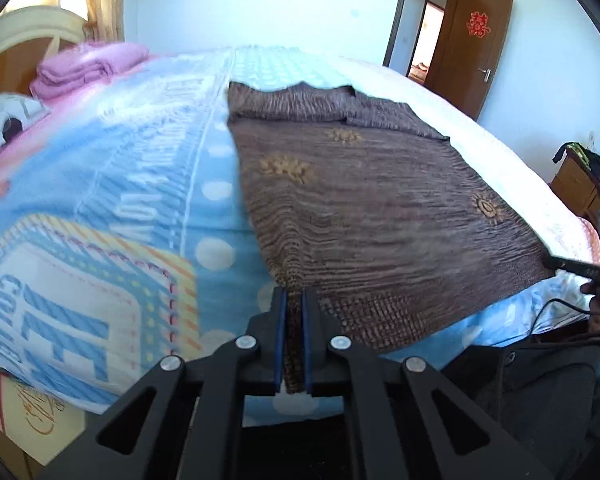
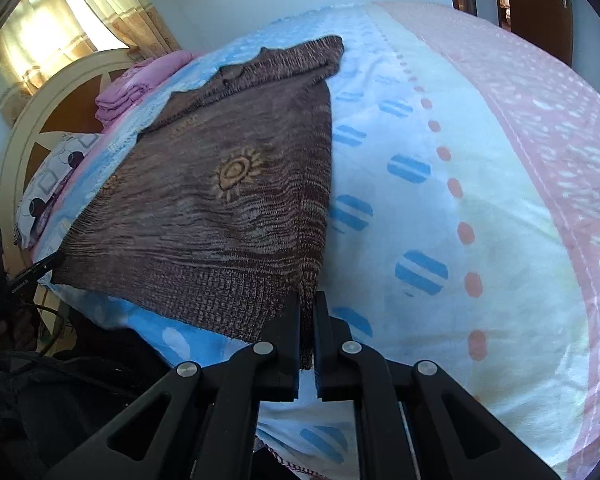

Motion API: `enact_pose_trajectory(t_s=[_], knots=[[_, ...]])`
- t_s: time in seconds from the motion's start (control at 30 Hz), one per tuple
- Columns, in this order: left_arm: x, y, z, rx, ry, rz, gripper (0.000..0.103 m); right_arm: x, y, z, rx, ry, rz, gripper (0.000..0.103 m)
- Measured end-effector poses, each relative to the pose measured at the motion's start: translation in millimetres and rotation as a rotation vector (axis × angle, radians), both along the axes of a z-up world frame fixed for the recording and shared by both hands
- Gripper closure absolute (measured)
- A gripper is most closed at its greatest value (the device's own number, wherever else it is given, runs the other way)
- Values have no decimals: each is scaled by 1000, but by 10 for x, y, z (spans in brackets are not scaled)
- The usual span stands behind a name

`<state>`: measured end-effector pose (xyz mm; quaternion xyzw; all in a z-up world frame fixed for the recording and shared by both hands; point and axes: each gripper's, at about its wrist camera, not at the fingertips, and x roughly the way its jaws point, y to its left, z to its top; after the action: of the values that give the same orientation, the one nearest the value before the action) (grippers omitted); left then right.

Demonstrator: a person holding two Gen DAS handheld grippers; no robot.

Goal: Fold small clothes
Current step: 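Lift the ribbed hem with both grippers and carry it toward the collar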

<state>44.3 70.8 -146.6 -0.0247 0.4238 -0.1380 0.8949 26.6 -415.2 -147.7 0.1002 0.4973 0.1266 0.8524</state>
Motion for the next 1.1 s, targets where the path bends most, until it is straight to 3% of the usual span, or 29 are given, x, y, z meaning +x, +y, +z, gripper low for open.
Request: enact_pose_trajectory(t_s=[0.13, 0.2, 0.27, 0.3, 0.33, 0.4, 0.63, 0.77, 0.9, 1.1], knots=[[82, -97, -389, 62, 125, 20, 92, -17, 36, 34, -6, -15, 15, 99], [80, -117, -386, 62, 120, 29, 86, -6, 0, 13, 2, -6, 3, 99], [99, -138, -385, 36, 137, 10, 64, 9, -28, -47, 20, 18, -3, 99], [91, -137, -405, 28, 143, 6, 60, 17, -23, -60, 30, 22, 0, 99], [71, -164, -417, 42, 140, 2, 60, 15, -15, -57, 29, 20, 0, 99], [19, -234, -396, 112, 99, -31, 94, -7, -42, -19, 59, 7, -2, 99], [87, 62, -137, -21, 69, 4, 95, -20, -174, 209, 252, -78, -35, 99], [130, 95, 40, -47, 29, 8, 95, 29, -216, 321, 319, -105, -60, 99], [239, 146, 261, -104, -8, 8, 96, 93, -219, 529, 326, -157, -70, 99], [445, 176, 503, -113, -80, 22, 96, 286, -175, 893, 303, -232, -62, 99]])
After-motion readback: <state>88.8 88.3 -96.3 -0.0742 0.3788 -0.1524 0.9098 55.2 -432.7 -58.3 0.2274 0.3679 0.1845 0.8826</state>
